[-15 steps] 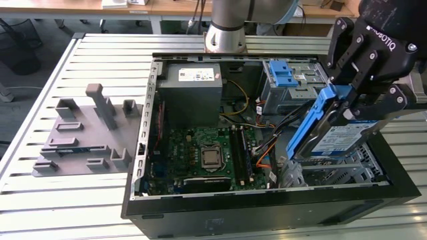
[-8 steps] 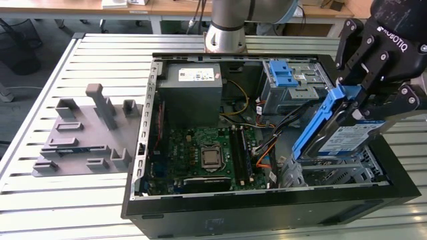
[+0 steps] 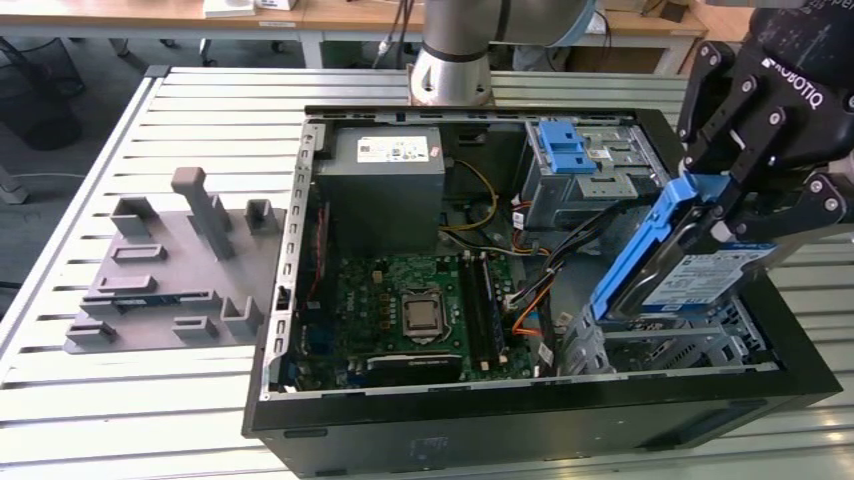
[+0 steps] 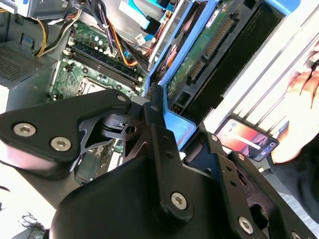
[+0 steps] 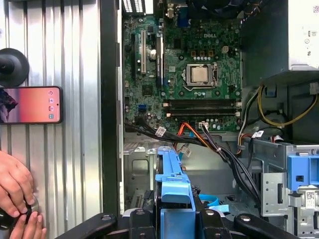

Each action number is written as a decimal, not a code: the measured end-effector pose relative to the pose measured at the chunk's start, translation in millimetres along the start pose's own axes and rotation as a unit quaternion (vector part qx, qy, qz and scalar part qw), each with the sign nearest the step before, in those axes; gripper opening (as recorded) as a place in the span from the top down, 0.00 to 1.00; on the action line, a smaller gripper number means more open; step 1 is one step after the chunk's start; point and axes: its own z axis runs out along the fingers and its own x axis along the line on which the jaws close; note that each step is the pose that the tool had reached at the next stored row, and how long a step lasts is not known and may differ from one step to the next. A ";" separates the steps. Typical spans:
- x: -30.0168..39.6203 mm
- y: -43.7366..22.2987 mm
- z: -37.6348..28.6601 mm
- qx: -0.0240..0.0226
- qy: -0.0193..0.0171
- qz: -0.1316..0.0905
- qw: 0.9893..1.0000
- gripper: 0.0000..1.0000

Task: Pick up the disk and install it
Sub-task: 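Insert the disk into the insertion slot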

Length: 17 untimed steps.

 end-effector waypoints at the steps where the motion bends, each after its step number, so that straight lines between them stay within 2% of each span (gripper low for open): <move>1: 0.0 -1.0 0.7 0.000 0.000 0.000 1.000 0.64; 9: -0.1 -4.7 3.5 0.000 0.000 0.000 1.000 0.64; 17: 0.9 -5.0 4.7 0.000 0.000 0.000 1.000 0.64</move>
